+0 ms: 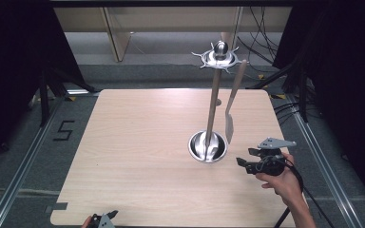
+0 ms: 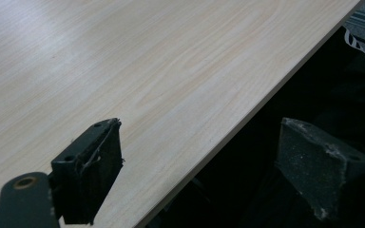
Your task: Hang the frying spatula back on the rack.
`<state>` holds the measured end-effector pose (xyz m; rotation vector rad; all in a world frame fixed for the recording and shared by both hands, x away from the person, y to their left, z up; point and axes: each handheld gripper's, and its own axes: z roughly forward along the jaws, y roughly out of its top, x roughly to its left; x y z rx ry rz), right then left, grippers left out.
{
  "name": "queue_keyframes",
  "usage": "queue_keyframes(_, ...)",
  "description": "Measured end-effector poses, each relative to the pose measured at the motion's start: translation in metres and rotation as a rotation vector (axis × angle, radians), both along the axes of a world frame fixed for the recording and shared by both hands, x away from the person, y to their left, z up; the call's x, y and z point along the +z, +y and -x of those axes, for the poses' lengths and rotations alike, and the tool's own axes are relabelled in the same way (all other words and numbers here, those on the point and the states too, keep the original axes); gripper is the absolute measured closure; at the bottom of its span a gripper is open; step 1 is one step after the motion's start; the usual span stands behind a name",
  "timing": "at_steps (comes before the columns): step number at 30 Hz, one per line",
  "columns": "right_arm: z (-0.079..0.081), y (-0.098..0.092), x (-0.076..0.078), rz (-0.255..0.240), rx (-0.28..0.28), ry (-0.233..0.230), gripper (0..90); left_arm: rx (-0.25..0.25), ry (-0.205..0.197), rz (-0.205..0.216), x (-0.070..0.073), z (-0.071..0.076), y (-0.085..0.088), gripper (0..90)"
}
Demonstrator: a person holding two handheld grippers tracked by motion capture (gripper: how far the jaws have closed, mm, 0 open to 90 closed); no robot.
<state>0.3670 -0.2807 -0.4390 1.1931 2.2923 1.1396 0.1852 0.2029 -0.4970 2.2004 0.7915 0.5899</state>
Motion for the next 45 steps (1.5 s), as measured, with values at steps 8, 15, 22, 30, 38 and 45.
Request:
queue_keyframes(8,0.001,-0.003,-0.008,0.002,0.012,0.007,35.6,-0.002,-0.007,-0.007,0.001,0.001,0.000,14.8)
queue_keyframes(15,0.009,0.000,-0.009,0.009,0.020,0.011,35.4,-0.006,-0.006,-0.010,0.000,0.002,0.000,14.8)
queue_keyframes(22,0.015,0.007,-0.011,-0.002,0.043,0.025,35.0,0.004,-0.008,-0.014,-0.001,0.002,0.000,14.8)
queue_keyframes(30,0.018,0.010,-0.016,0.021,0.061,0.020,34.6,0.001,-0.005,-0.022,0.000,0.002,0.001,14.8)
queue_keyframes(38,0.024,0.014,-0.020,0.010,0.064,0.053,34.4,0.002,-0.005,-0.024,0.000,0.003,0.001,14.8)
queue_keyframes(45,0.027,0.017,-0.024,0.024,0.082,0.049,34.1,0.003,-0.009,-0.022,-0.001,0.003,0.001,14.8)
